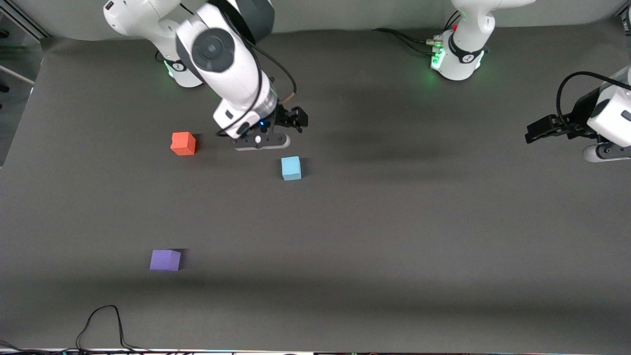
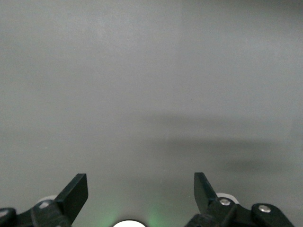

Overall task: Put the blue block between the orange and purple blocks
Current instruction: 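Withdraw the left gripper while the right gripper reaches the blue cube, then grasp the blue cube with the right gripper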

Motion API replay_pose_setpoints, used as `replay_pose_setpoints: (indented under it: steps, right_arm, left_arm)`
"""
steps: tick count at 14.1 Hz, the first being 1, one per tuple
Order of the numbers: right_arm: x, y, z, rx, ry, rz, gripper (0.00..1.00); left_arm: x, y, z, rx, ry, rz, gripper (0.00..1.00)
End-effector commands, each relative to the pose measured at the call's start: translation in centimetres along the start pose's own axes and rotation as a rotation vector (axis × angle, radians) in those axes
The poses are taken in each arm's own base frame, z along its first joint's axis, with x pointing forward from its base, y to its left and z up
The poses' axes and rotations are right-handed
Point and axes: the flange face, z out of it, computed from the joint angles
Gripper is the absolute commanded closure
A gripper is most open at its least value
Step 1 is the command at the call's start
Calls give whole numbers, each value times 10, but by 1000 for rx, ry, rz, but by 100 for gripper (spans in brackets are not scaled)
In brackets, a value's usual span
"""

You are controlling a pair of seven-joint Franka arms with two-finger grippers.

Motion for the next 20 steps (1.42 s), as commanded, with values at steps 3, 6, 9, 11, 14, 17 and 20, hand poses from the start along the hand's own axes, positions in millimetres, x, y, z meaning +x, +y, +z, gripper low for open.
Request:
replay_pose_setpoints:
  steps: [3, 6, 9, 11, 14, 17, 20]
  right_arm:
    - [10, 27, 66, -64, 60, -72, 0]
    - [27, 23, 130, -78, 74, -70, 0]
    - [26, 20, 173, -101, 68, -86, 0]
    - [21, 17, 194, -109, 68, -91, 0]
    - [6, 22, 229, -94, 101, -102, 0]
    - [-5, 27, 249, -115, 85, -113, 0]
    - [-14, 21, 263, -122, 79, -127, 0]
  left_arm:
    - [-3, -3, -8, 54, -19, 85, 0]
    - [-3, 2, -7, 56, -21, 95, 0]
    - [-3, 3, -4, 57, -27, 98, 0]
    - [-2, 4, -4, 57, -27, 100, 0]
    - [-2, 3, -3, 59, -30, 98, 0]
    - [-2, 1, -3, 74, -31, 99, 0]
    - [-3, 7, -2, 79, -34, 108, 0]
